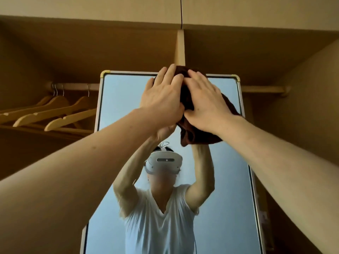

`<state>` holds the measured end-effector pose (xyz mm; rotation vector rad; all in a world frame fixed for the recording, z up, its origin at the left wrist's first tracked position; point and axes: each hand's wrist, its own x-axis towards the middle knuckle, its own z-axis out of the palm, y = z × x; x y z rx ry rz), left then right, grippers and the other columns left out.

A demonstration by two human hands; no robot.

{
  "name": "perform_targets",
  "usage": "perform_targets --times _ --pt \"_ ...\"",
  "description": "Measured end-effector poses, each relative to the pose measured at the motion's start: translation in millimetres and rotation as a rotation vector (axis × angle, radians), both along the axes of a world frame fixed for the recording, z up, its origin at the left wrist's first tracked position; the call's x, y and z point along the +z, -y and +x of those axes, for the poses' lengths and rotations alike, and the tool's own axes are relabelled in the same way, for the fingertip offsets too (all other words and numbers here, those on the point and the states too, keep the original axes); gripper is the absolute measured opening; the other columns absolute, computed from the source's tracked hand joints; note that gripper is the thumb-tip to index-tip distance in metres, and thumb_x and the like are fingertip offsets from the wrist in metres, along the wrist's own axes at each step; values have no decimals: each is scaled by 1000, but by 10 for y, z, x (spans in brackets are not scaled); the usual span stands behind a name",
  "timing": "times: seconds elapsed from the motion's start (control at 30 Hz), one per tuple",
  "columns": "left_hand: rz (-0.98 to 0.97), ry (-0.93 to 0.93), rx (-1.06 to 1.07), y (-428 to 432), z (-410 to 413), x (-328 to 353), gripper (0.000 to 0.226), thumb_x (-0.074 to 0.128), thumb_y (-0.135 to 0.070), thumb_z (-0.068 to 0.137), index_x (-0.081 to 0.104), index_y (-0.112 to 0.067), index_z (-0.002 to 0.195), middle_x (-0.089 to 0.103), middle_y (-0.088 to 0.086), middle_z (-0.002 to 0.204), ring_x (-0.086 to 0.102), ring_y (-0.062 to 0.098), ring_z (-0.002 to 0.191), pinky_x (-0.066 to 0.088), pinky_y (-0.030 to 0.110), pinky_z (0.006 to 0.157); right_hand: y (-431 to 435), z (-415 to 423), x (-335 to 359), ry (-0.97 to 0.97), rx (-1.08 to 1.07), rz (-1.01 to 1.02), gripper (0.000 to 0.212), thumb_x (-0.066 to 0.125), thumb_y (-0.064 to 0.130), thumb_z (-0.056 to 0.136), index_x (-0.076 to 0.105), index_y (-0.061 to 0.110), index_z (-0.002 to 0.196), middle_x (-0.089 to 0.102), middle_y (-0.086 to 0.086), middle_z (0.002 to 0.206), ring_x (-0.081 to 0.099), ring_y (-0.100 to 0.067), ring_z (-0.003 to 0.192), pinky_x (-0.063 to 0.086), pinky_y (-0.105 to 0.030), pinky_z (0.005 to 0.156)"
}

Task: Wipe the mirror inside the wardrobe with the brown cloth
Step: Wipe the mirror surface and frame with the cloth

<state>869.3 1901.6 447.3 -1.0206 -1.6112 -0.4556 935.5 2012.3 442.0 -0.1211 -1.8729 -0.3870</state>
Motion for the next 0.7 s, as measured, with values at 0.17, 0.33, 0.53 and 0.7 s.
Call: perform_targets --times 0.17,0.33,0.53,0.7 --pt "-41 -152 -44 61 -120 -719 61 44 -20 82 36 -6 141 17 17 157 13 31 146 10 38 117 -92 12 -820 23 25 22 82 53 53 81 18 18 147 2 -8 159 -2 -24 146 8 -42 116" --pt "-158 -146 -39 8 -22 -980 62 30 -26 81 38 -7 140 21 18 156 16 32 145 13 41 115 -252 88 -1202 56 -35 44 76 54 50 87 18 18 146 9 -14 158 6 -30 145 12 -39 112" --pt "-167 -90 -20 -265 171 -202 66 47 -16 90 18 -16 149 -2 5 161 -4 21 147 3 35 117 -393 326 -459 51 -73 -31 80 55 44 89 10 19 150 -2 -8 159 -1 -25 146 11 -40 116" --pt "-209 -50 -23 -611 397 196 70 52 -17 91 17 -21 151 -1 4 161 -4 23 147 6 39 118 -559 523 -85 29 -120 -144 83 60 45 87 13 18 149 7 -9 158 7 -26 145 18 -45 115"
